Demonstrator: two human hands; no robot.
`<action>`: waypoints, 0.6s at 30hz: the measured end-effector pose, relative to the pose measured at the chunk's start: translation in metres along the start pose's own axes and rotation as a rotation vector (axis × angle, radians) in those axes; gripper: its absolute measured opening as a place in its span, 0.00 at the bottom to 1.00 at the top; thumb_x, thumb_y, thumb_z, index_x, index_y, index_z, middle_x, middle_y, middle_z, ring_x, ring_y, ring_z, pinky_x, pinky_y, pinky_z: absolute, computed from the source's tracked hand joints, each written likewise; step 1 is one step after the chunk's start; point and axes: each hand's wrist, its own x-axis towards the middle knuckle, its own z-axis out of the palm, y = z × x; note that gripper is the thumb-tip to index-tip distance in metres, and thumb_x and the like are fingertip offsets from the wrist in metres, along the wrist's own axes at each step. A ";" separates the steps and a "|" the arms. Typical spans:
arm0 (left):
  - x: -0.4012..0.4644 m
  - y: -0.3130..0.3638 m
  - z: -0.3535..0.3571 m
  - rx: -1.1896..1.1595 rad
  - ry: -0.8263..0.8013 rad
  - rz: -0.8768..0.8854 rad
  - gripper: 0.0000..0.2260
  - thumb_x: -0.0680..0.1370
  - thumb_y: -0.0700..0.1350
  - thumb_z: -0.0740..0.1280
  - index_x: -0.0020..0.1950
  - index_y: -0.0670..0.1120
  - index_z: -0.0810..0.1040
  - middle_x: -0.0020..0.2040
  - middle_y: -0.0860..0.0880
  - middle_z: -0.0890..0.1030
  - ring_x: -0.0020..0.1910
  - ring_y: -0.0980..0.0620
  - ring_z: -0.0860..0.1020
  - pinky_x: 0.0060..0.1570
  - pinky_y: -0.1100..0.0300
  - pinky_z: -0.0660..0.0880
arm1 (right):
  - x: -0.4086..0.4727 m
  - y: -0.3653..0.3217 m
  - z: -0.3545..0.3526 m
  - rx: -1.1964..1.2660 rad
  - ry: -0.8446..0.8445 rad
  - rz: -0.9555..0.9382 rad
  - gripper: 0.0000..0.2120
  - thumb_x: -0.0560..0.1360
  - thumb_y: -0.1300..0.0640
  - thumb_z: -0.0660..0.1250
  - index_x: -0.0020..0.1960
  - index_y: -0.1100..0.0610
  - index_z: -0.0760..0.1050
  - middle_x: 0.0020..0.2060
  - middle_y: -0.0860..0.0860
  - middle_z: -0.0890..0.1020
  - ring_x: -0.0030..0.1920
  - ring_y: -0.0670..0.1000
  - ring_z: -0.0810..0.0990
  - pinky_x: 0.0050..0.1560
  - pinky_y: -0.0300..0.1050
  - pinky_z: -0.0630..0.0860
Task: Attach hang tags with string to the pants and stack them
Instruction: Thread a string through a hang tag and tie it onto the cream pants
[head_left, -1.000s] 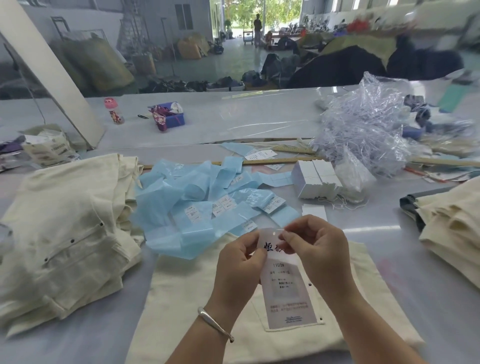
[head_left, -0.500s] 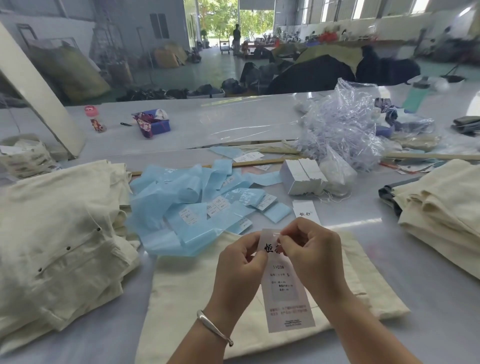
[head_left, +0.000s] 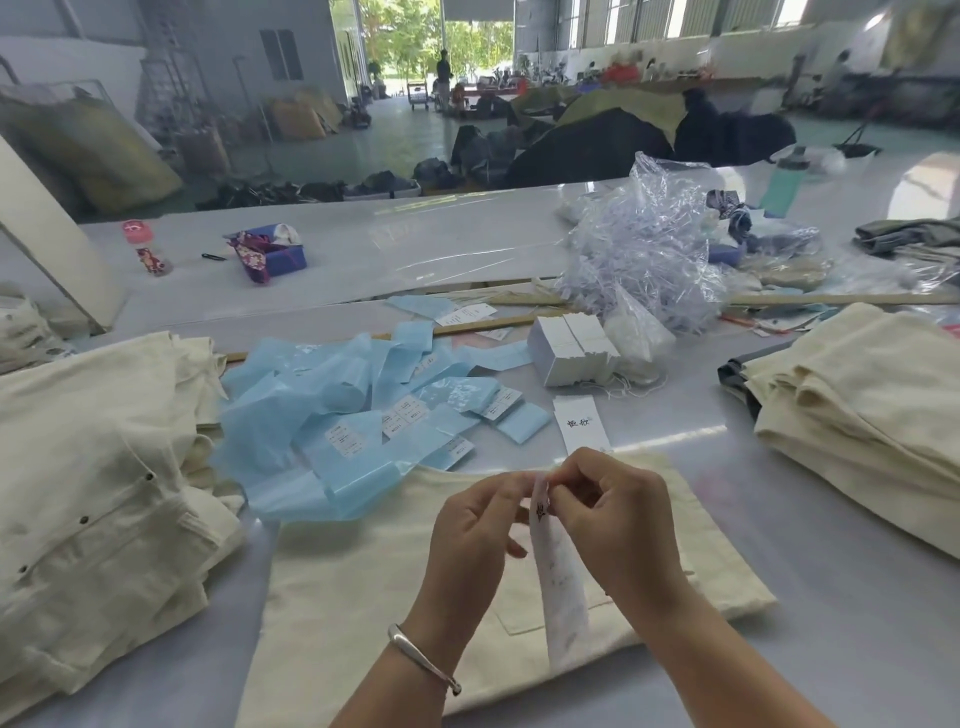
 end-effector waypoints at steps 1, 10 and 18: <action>0.003 -0.001 0.003 -0.033 0.003 -0.026 0.13 0.82 0.47 0.61 0.49 0.47 0.86 0.43 0.47 0.86 0.42 0.51 0.82 0.37 0.60 0.75 | 0.001 0.002 -0.003 0.034 -0.016 0.017 0.08 0.67 0.67 0.71 0.32 0.58 0.77 0.25 0.50 0.79 0.29 0.53 0.78 0.32 0.52 0.75; 0.029 -0.019 0.053 0.036 -0.001 -0.025 0.04 0.74 0.33 0.71 0.44 0.41 0.81 0.40 0.42 0.83 0.40 0.51 0.79 0.43 0.57 0.76 | 0.007 0.040 -0.042 0.162 -0.090 0.157 0.11 0.66 0.69 0.70 0.32 0.55 0.78 0.25 0.50 0.78 0.29 0.52 0.77 0.33 0.54 0.76; 0.045 -0.030 0.106 0.207 -0.072 -0.025 0.10 0.73 0.31 0.70 0.49 0.44 0.79 0.41 0.51 0.82 0.43 0.53 0.80 0.47 0.54 0.78 | 0.018 0.092 -0.075 0.330 -0.128 0.388 0.14 0.67 0.72 0.69 0.34 0.52 0.79 0.27 0.51 0.80 0.29 0.48 0.78 0.32 0.50 0.80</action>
